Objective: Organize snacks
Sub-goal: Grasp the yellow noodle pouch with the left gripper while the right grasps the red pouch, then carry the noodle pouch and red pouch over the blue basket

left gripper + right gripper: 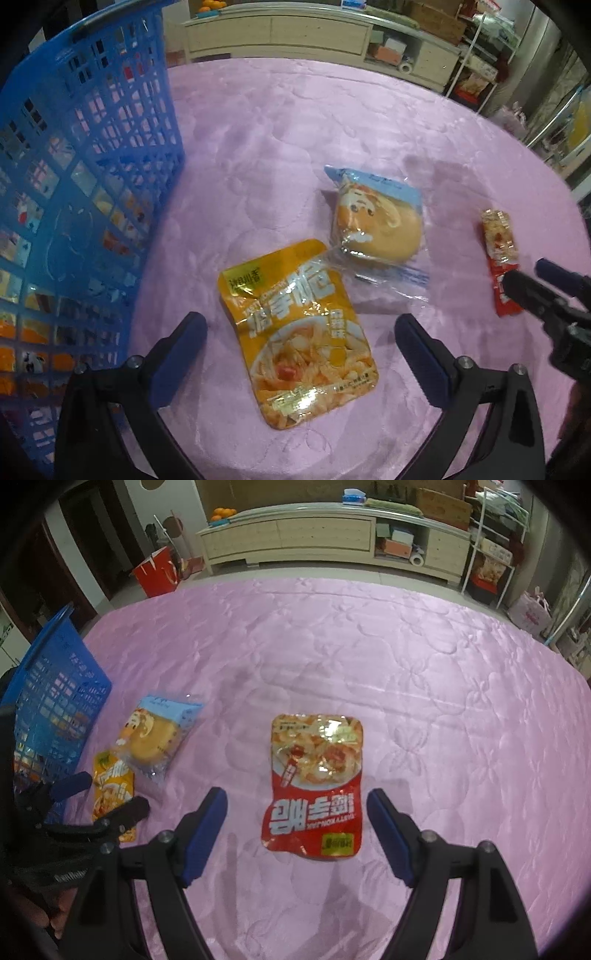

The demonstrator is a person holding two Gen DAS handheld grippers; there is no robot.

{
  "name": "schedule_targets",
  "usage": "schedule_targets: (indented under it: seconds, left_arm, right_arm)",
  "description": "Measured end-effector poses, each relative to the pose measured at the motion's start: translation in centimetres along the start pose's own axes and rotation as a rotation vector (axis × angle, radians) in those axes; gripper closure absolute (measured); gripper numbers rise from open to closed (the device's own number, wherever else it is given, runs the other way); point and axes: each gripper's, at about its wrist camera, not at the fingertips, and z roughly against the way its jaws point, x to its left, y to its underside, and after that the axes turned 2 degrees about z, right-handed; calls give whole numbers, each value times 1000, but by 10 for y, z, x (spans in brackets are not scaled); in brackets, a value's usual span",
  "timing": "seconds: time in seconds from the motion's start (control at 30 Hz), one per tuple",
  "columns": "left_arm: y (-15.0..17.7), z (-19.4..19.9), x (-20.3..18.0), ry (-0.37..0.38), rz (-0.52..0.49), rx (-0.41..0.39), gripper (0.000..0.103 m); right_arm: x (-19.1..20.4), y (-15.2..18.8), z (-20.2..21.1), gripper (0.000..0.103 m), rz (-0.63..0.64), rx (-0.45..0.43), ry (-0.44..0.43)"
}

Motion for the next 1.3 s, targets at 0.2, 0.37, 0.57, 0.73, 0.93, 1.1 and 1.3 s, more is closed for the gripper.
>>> schedule_targets:
  seconds: [0.2, 0.37, 0.57, 0.73, 0.93, 1.1, 1.3]
  left_arm:
    - [1, 10, 0, -23, 1, -26, 38]
    - [6, 18, -7, -2, -41, -30, 62]
    - [6, 20, -11, 13, -50, -51, 72]
    - [14, 19, -7, 23, -38, -65, 74]
    - [20, 21, -4, 28, -48, -61, 75]
    - [19, 22, 1, 62, -23, -70, 79]
    - [25, 37, 6, 95, -22, -86, 87]
  right_arm:
    - [-12, 1, -10, 21, -25, 33, 12]
    - [-16, 1, -10, 21, -38, 35, 16]
    - [-9, -2, -13, 21, -6, 36, 22]
    - [2, -2, -16, 33, 40, 42, 4]
    - [13, 0, -13, 67, 101, 36, -17]
    - [12, 5, -7, 78, 87, 4, -45]
    - [19, 23, 15, 85, 96, -33, -56]
